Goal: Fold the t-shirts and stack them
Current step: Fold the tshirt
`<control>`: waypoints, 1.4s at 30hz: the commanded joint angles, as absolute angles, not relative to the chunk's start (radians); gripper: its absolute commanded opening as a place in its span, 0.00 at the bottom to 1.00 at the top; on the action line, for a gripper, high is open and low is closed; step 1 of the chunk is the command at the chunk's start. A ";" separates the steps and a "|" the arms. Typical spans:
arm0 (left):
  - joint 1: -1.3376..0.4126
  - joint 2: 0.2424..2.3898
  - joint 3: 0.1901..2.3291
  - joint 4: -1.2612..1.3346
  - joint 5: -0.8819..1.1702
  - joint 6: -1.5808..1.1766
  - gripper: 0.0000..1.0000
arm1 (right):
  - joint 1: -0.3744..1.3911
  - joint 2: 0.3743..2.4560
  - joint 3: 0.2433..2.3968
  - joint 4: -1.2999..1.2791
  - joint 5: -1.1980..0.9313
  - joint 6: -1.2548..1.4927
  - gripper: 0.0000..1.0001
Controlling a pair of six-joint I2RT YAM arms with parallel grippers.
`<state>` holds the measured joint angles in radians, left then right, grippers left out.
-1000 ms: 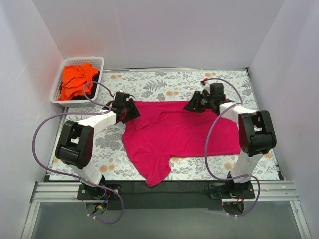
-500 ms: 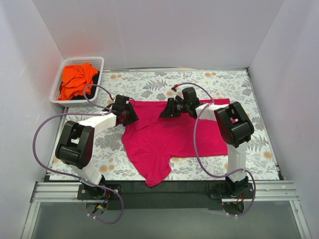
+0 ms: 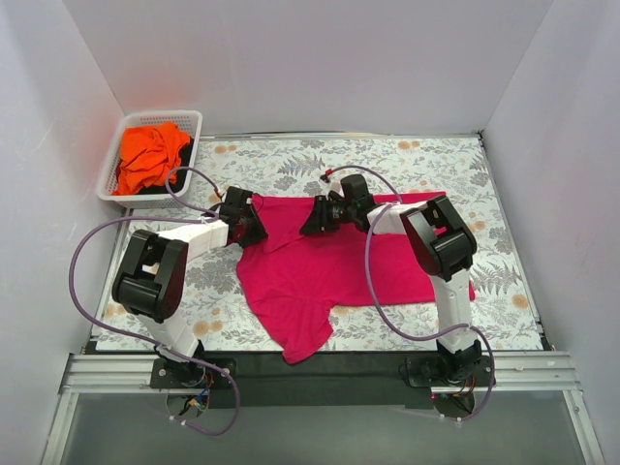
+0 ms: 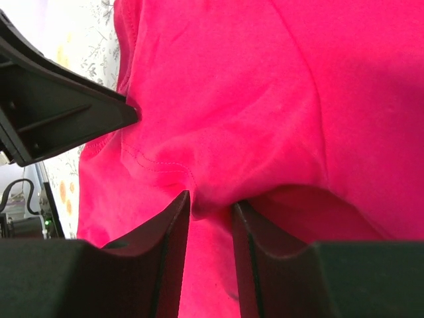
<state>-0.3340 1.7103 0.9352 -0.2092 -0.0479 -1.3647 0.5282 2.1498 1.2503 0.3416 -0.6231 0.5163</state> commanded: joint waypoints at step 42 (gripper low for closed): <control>-0.334 1.617 0.930 -0.261 0.044 -1.341 0.41 | 0.519 1.993 1.286 0.072 -0.495 0.480 0.36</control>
<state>-0.3340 1.6302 0.9352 -0.2493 0.0010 -1.3499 0.5266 2.0529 1.2934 0.0246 -0.4999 0.5179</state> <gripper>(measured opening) 0.415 0.359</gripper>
